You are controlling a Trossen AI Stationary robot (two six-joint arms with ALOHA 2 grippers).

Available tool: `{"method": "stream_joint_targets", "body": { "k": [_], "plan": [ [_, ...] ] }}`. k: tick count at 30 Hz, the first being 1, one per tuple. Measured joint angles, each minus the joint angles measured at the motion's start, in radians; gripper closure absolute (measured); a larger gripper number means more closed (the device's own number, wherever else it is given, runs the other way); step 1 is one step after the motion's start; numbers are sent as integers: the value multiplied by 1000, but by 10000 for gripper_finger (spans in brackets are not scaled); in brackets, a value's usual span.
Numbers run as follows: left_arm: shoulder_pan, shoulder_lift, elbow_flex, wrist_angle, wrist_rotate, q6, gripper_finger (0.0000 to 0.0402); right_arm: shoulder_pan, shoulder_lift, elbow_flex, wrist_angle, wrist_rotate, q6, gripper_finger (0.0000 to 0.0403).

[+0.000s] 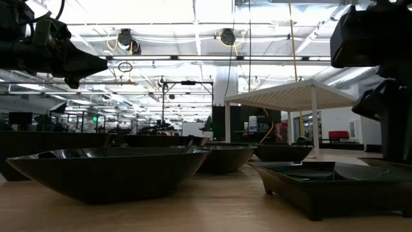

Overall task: Pick & Place Mini shaped plates
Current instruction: Stack the black square plate on top of the black square plates on the shelf

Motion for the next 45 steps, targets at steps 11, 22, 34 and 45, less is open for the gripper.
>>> {"method": "stream_joint_targets", "body": {
  "k": [11,22,34,45],
  "plan": [
    [0,0,0,0,0,0,325,0,0,-1,0,0,-41,394],
    [0,0,0,0,0,0,325,0,-22,-1,-1,0,-48,400],
    [0,0,0,0,0,0,325,-4,-243,-1,-2,153,-182,402],
    [0,0,0,0,0,0,325,-99,-532,-1,-18,516,-353,402]
  ]
}}
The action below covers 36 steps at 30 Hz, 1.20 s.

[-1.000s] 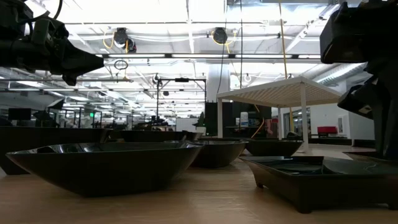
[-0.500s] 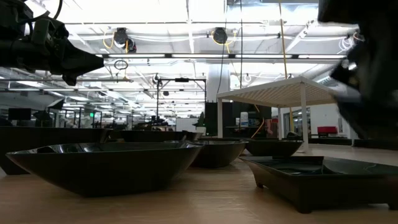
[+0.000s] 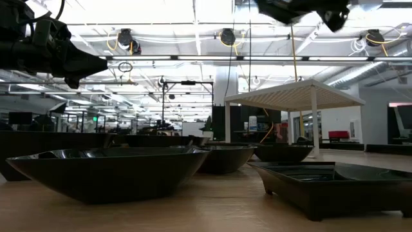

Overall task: Pick & Place Mini shaped plates
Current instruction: Stack the black square plate on top of the black square plates on the shelf

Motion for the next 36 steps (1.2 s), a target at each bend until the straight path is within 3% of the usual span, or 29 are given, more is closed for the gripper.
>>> {"method": "stream_joint_targets", "body": {
  "k": [8,14,23,36],
  "plan": [
    [0,0,0,0,0,0,325,-155,-234,0,-158,246,97,402],
    [0,0,0,0,0,0,325,-327,-383,0,-361,327,145,402],
    [0,0,0,0,0,0,325,-593,-449,-1,-568,324,186,403],
    [0,0,0,0,0,0,325,-860,-430,-146,-429,140,120,403]
  ]
}}
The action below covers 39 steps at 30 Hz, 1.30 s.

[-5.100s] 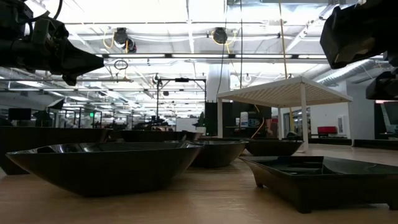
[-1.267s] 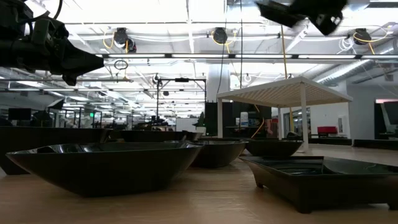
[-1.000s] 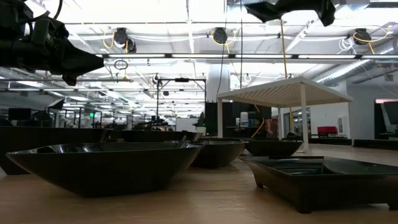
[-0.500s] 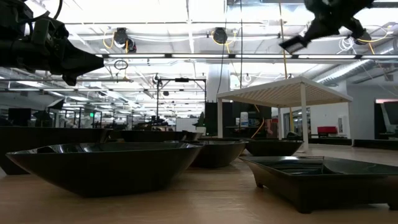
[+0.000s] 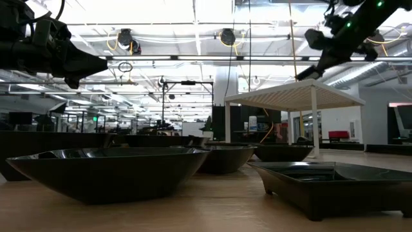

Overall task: Pick & Place Mini shaped plates
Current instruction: Stack the black square plate on top of the black square plates on the shelf

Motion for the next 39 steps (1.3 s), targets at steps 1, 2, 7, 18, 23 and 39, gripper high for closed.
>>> {"method": "stream_joint_targets", "body": {
  "k": [1,2,7,18,23,39],
  "plan": [
    [0,0,0,0,0,0,325,-16,0,-12,23,-24,-11,403],
    [0,0,0,0,0,0,325,-31,0,-21,46,-49,-19,403],
    [0,0,0,0,0,0,325,-82,0,-64,135,-108,-65,403],
    [0,0,0,0,0,0,325,-101,0,-95,196,-132,-116,403],
    [0,0,0,0,0,0,325,-101,0,-96,206,-132,-134,403],
    [0,0,0,0,0,0,325,-101,0,-96,207,-129,-227,395]
  ]
}}
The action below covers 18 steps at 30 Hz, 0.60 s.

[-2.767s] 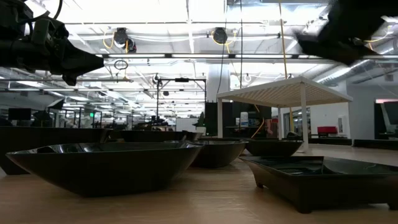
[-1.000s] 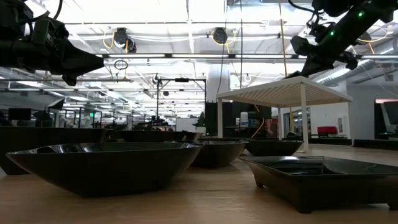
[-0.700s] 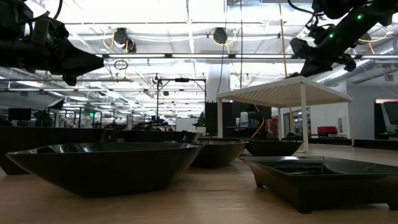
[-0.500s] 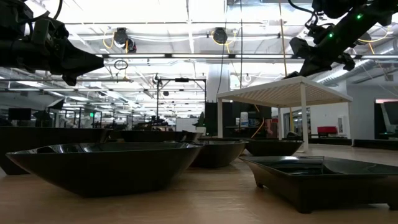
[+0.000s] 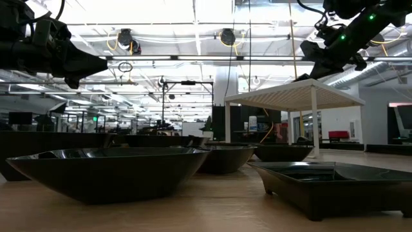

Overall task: Pick & Place Mini shaped plates
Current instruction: Stack the black square plate on top of the black square plates on the shelf

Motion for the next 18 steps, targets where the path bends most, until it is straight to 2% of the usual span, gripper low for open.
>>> {"method": "stream_joint_targets", "body": {
  "k": [10,15,18],
  "plan": [
    [0,0,0,0,0,0,325,0,0,0,6,3,0,312],
    [0,0,0,0,0,0,325,4,0,0,70,-4,-40,277],
    [0,0,0,0,0,0,325,26,0,0,158,-79,-114,264]
  ]
}}
